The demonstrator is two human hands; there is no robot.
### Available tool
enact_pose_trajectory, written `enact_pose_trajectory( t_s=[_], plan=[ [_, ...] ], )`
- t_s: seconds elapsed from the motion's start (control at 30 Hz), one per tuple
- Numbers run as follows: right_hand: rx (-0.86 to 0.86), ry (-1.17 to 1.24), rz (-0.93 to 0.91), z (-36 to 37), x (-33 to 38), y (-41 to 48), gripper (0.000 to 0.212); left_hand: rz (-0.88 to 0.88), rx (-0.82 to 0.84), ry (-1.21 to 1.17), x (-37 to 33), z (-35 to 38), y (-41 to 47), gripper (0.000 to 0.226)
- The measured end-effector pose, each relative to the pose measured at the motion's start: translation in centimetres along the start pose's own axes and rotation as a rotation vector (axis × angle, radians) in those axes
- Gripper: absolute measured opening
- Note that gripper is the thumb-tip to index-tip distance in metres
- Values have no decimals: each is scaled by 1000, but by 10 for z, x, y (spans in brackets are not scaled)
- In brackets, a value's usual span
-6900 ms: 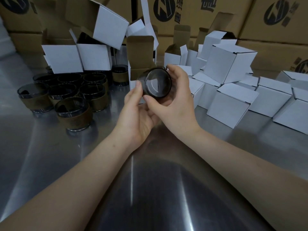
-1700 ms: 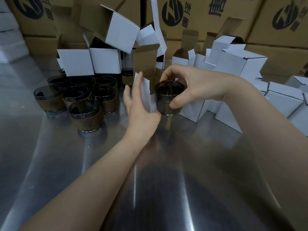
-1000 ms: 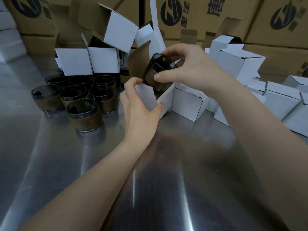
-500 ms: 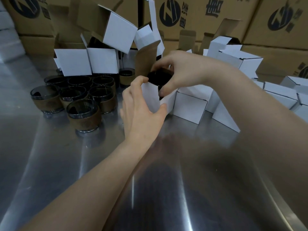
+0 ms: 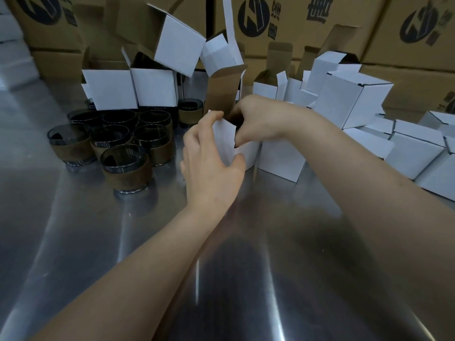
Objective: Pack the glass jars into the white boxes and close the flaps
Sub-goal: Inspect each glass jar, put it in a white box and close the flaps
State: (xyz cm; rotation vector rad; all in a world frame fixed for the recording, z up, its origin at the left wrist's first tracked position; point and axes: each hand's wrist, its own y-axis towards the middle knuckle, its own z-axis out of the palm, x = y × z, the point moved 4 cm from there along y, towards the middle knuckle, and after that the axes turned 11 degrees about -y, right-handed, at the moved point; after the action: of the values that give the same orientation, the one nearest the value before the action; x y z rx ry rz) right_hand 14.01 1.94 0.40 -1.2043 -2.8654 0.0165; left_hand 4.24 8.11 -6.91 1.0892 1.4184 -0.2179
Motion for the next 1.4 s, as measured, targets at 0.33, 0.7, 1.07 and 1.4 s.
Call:
enact_pose_trajectory(
  t_s=[0.33,0.7,1.07,1.4],
  plan=[
    [-334,559,-16,6,-20,-26,46,-59,-1,-231,6,-3,4,66],
    [-505,613,26,12,-18,-32,47,-147,-42,-362,9,-4,13,26],
    [-274,926,94,6,-28,-26,55,-248,-65,-716,10,-6,15,68],
    [-326,860,33,-3,-29,-36,40,-227,-69,-735,3,-8,15,50]
  ],
)
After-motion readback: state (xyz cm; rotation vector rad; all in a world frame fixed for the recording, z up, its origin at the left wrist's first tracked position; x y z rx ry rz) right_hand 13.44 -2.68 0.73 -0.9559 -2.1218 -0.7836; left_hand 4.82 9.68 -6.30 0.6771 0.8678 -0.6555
